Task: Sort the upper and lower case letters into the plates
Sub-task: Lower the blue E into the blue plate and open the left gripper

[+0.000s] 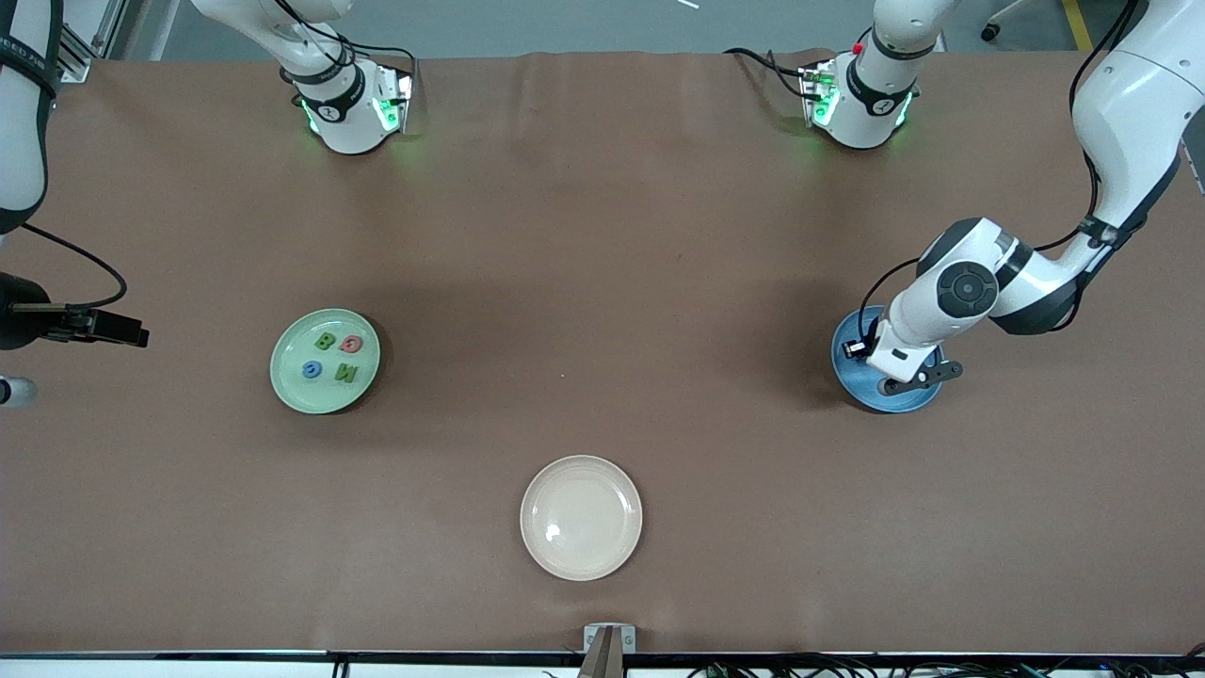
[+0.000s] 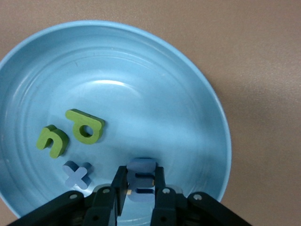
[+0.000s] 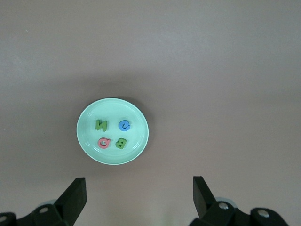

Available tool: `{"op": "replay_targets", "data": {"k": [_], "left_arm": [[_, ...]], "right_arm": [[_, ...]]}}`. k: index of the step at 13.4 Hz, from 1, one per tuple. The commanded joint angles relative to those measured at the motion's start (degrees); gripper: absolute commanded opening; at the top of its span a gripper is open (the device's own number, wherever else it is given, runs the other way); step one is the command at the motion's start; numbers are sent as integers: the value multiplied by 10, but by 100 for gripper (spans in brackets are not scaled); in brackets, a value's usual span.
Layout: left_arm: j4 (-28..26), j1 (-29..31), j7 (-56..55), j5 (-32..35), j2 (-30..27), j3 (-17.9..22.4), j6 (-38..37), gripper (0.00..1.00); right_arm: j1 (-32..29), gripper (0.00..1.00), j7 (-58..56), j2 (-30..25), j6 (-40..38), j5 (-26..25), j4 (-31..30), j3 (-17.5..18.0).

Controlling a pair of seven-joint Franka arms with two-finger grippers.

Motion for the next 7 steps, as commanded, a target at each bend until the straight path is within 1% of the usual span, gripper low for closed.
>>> {"op": "replay_targets", "data": {"k": [1,2,3,4,5,7], "left_arm": [[5,-3,9,6,0,4,4,38],[6,-4,9,6,-1,3,4,76],[6,-8,8,6,-4,3,4,91],[7,-9,8,6,-6,3,3,100],[11,-10,6,6,-6,3,3,100],[24,-23,2,5,-7,3,-6,100]], "right_arm": [[-9,100,3,5,-1,4,10,9],[-7,100,3,2,4,4,6,10],[-7,100,2,-1,3,4,2,10],[-7,100,1,-12,1,4,-9,10],[-6,100,0,-28,4,4,-27,11],[0,100,0,-74,20,4,-83,11]]}}
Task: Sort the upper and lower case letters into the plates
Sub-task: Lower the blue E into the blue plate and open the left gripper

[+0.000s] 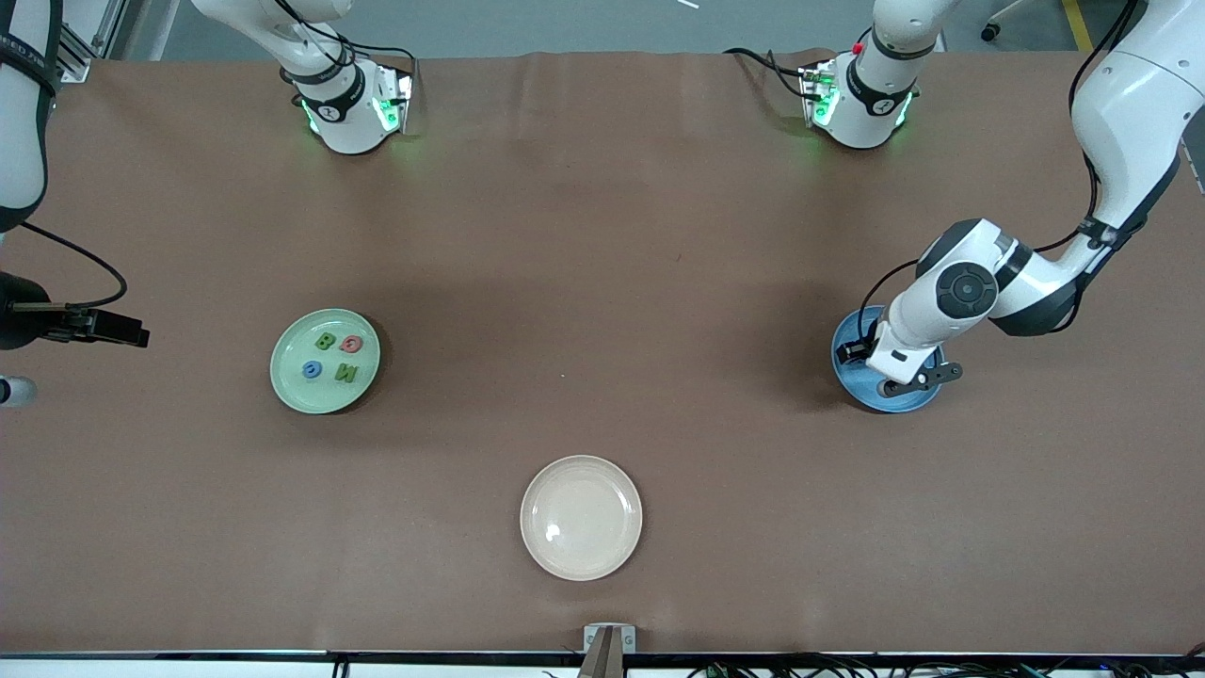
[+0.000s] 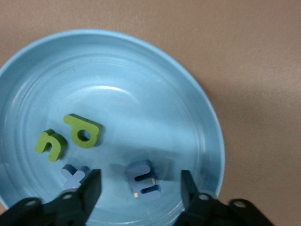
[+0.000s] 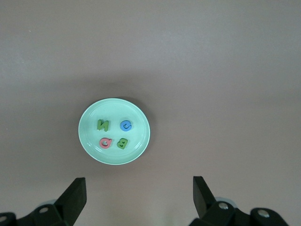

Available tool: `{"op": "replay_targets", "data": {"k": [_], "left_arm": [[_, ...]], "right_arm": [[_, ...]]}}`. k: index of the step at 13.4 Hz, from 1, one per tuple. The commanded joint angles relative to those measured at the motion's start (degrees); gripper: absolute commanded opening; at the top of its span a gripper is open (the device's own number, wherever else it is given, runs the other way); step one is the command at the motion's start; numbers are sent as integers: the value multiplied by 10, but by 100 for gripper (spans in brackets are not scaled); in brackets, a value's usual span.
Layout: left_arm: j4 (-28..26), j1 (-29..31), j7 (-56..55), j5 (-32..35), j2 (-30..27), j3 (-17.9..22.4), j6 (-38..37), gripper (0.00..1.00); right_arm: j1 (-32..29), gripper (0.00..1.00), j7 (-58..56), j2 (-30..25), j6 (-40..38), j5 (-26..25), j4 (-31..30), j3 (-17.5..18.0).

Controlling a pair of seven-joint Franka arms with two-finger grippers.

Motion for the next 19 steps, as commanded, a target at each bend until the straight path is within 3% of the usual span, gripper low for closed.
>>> {"op": "replay_targets", "data": {"k": [1,4,9,14,19], "left_arm": [[23,-26,1,5,-8,2,-27,100],[40,-18,5,5,-6,-2,-62,100],[53,-7,80,-43,-21,-4,-64,100],[51,-12,267,-230,-144,18,-64,100],[45,-16,393,-375,-238,39,-64,99]], "right_arm": [[1,100,1,-93,31,3,-108,6],[0,100,0,-157,44,2,-177,6],[-1,100,-2,-212,37,0,-214,5],[1,100,-2,-227,18,0,-216,6],[0,100,-2,-248,4,-1,-216,6]]}}
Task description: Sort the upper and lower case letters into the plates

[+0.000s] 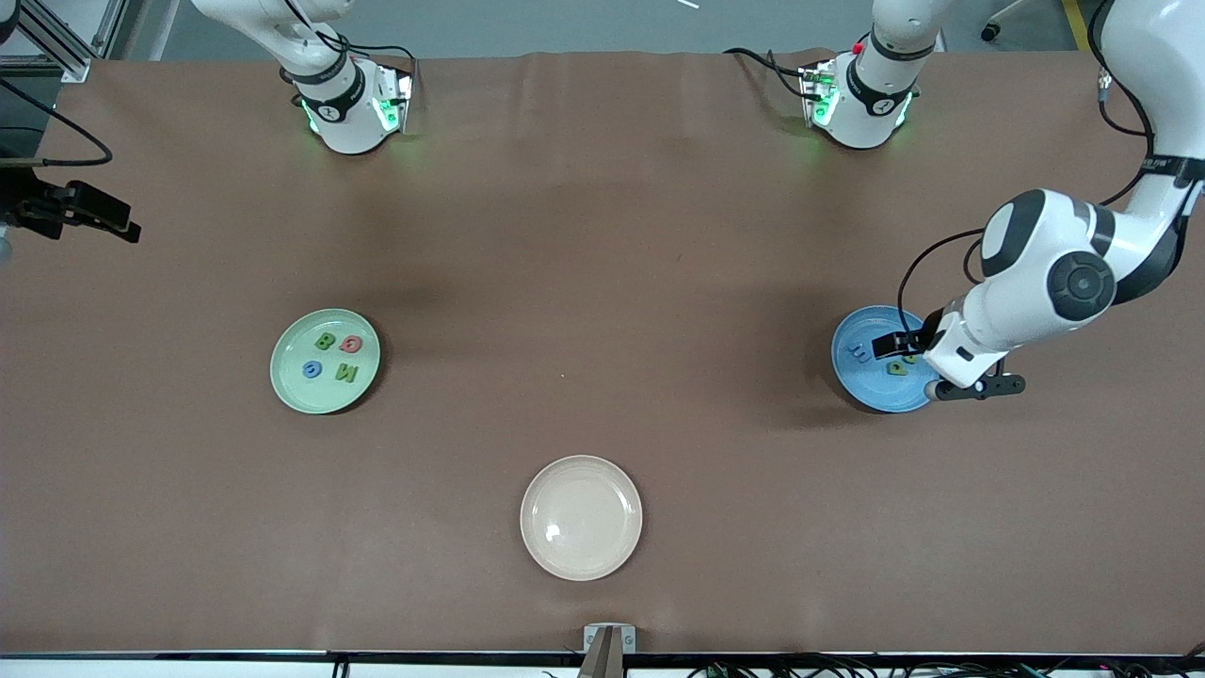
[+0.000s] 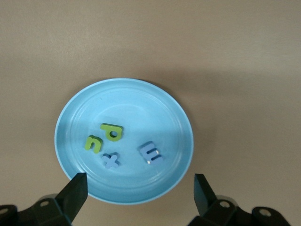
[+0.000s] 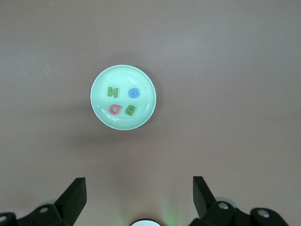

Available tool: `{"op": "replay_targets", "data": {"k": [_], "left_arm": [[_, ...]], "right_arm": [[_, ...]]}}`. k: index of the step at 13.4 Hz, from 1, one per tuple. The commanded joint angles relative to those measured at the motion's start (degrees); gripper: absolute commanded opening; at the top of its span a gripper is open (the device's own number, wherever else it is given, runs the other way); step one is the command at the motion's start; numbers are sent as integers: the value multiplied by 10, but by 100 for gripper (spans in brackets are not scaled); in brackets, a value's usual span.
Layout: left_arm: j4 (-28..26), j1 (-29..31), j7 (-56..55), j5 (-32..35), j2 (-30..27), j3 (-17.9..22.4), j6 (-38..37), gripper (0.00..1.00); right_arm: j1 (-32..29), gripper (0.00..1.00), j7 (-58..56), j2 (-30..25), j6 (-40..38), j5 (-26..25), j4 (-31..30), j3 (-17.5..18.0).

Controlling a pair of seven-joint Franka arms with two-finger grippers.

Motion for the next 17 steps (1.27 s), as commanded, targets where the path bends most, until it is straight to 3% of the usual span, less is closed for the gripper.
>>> {"op": "replay_targets", "data": {"k": [1,6,10,13,17], "left_arm": [[-21,-7,68,-77,-75,21,-3,99],[-29,-16,146,-182,-145,33,-12,99],[-30,-9,165,-186,-180,59,-26,99],[53,-1,168,-185,-179,86,-118,99],[203,1,181,-185,-186,112,-275,99]], "right_arm": [[-1,100,-2,-29,1,-1,-21,3],[-1,100,-2,-34,7,0,-19,3],[-1,100,-3,-42,30,0,-14,3],[-2,100,-2,-32,42,0,-14,2],[4,100,-3,-32,22,-1,-16,3]]}}
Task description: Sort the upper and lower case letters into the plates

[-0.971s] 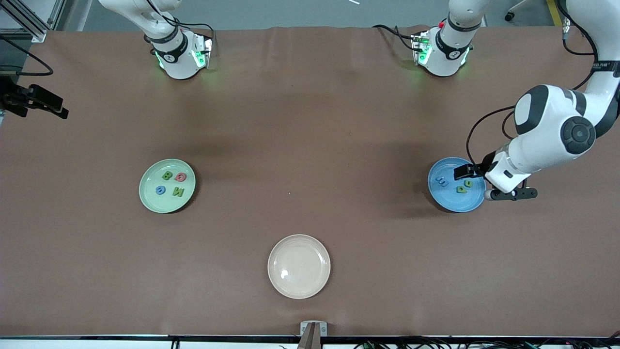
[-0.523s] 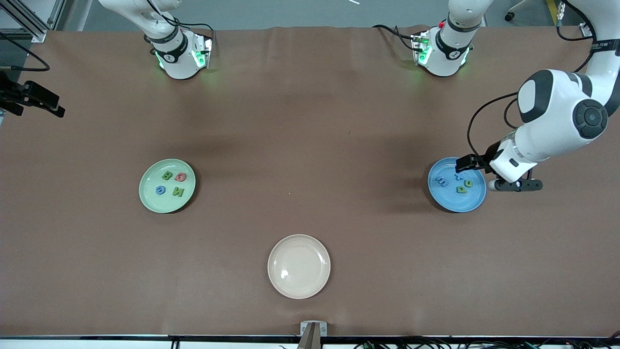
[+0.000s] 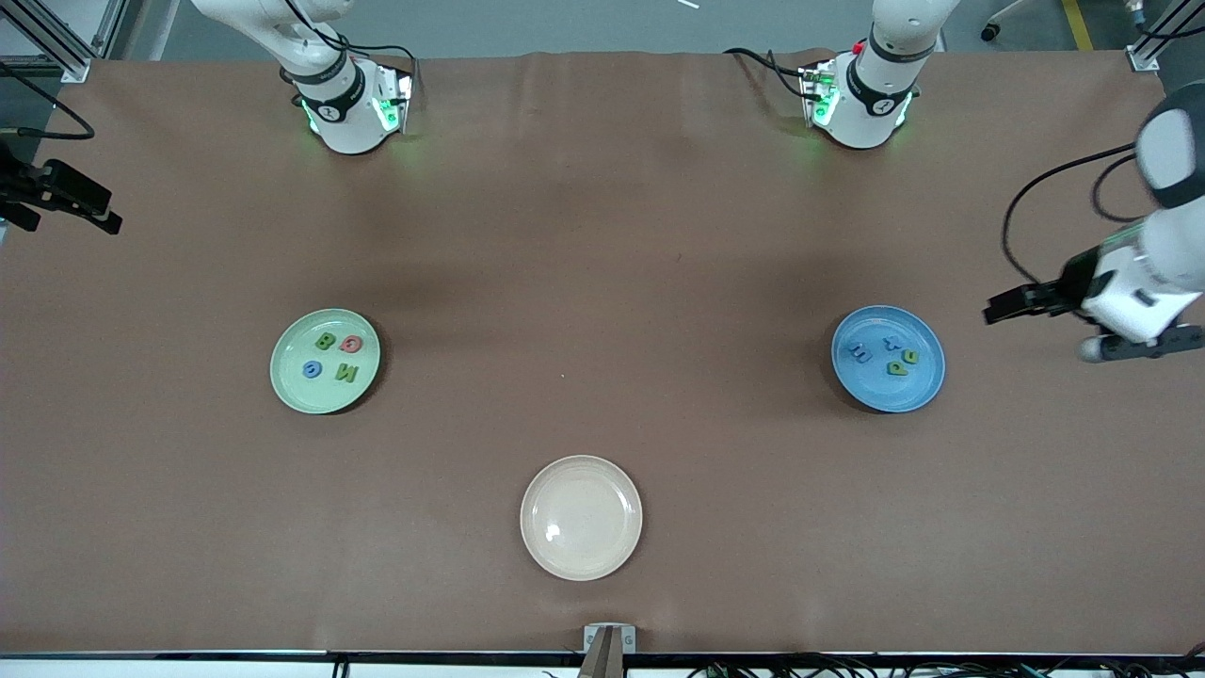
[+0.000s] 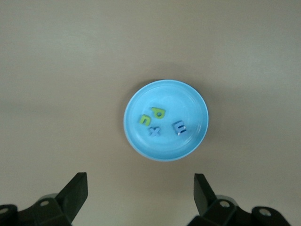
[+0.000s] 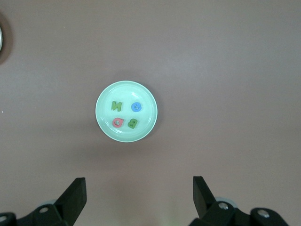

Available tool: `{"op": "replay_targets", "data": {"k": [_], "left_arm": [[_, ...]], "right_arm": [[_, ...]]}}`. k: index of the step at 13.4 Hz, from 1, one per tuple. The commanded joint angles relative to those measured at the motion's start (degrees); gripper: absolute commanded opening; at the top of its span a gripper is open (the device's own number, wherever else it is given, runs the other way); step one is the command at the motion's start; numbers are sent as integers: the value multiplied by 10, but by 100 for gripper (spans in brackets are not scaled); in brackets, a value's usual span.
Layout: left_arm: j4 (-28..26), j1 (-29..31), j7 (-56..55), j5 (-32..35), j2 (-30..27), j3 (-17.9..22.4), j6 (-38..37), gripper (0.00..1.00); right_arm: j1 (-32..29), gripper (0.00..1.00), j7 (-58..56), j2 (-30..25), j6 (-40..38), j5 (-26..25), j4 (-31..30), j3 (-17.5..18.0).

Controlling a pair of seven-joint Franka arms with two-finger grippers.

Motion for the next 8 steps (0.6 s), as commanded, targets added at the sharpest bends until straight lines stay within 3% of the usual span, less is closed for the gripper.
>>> {"op": "replay_targets", "data": {"k": [1,4,8], "left_arm": [[99,0,22,-13,-9,10,-88,99],[142,0,22,-18,-32,14,-110,99],[141,-1,23,-21,-64,27,-111,99]], "right_arm": [[5,100,-2,-8,-7,-1,-11,0],[15,100,-1,-8,-7,2,-12,0],[12,100,-2,-8,-6,3,-14,-2]]}}
